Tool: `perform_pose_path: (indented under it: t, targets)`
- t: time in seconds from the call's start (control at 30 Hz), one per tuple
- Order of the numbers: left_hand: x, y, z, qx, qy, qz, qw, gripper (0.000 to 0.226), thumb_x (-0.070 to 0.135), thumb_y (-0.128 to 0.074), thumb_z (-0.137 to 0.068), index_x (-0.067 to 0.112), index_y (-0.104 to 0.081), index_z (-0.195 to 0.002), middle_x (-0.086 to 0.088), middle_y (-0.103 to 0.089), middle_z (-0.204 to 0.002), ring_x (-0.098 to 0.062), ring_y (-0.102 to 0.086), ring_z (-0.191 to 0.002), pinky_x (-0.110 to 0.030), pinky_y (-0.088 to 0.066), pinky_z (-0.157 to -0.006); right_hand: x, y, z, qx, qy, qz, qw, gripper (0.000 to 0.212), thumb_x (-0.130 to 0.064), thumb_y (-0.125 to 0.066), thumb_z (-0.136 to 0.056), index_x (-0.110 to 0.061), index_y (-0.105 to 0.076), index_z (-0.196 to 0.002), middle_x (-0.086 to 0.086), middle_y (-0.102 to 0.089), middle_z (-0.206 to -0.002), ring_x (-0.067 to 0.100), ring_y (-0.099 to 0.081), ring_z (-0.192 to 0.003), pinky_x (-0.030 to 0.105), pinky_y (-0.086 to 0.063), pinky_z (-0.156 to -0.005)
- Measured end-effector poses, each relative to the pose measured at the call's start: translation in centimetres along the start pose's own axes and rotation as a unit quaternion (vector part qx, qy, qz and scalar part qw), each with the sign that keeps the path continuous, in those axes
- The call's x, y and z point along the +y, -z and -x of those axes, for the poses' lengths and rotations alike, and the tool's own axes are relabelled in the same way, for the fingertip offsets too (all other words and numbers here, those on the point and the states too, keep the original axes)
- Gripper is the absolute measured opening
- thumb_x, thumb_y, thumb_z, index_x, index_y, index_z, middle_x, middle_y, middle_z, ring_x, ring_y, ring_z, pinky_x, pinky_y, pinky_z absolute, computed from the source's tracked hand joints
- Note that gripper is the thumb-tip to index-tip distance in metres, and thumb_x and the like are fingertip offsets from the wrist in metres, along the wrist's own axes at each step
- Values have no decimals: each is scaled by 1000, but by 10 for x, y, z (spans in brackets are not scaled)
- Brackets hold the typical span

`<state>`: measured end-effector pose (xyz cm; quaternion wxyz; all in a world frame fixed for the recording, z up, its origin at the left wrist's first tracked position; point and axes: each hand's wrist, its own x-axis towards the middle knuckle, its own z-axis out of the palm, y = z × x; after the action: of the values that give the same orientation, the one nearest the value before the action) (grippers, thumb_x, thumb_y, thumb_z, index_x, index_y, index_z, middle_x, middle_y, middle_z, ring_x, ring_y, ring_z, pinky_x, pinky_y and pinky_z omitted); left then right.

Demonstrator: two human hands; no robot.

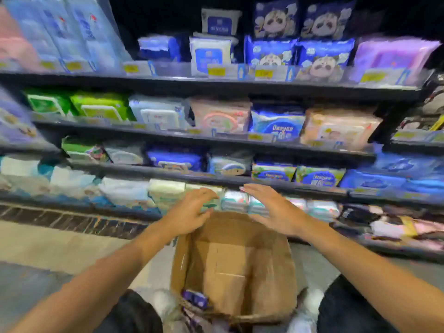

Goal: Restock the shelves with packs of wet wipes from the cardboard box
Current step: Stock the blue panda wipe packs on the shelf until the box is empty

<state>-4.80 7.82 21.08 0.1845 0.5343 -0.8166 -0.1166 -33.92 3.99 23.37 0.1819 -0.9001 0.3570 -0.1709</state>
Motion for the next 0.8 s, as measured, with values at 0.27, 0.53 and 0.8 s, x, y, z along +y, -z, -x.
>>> perform_pose_path:
  t: [0.27,0.53,0.8]
  targets:
    - [-66,-174,88,-314,140,-25,939,49,38,-55,-92,26,-51,-139,-2,-50,-141,-25,-48,-128,-41,-40,-108,34,-205,47,-202,-70,-50,976,65,-37,-60,-94,-19,-36,-152,6,-34,-158,26,-30,-145,47,-27,-119]
    - [-104,-270,94,-439,196,-25,877,42,32,-59,-94,30,-53,-136,-3,-57,-137,-27,-56,-120,-39,-47,-99,73,-301,62,-332,-138,-75,930,67,-40,-55,-98,-29,-25,-156,-3,-24,-162,20,-22,-149,46,-25,-121]
    - [-135,-357,109,-548,118,-120,819,58,22,-52,-102,34,-29,-154,-8,-18,-163,-40,-23,-147,-53,-29,-117,100,-353,60,-368,-206,-119,899,70,-39,-54,-98,-40,-15,-157,-13,-17,-164,17,-17,-151,42,-20,-122]
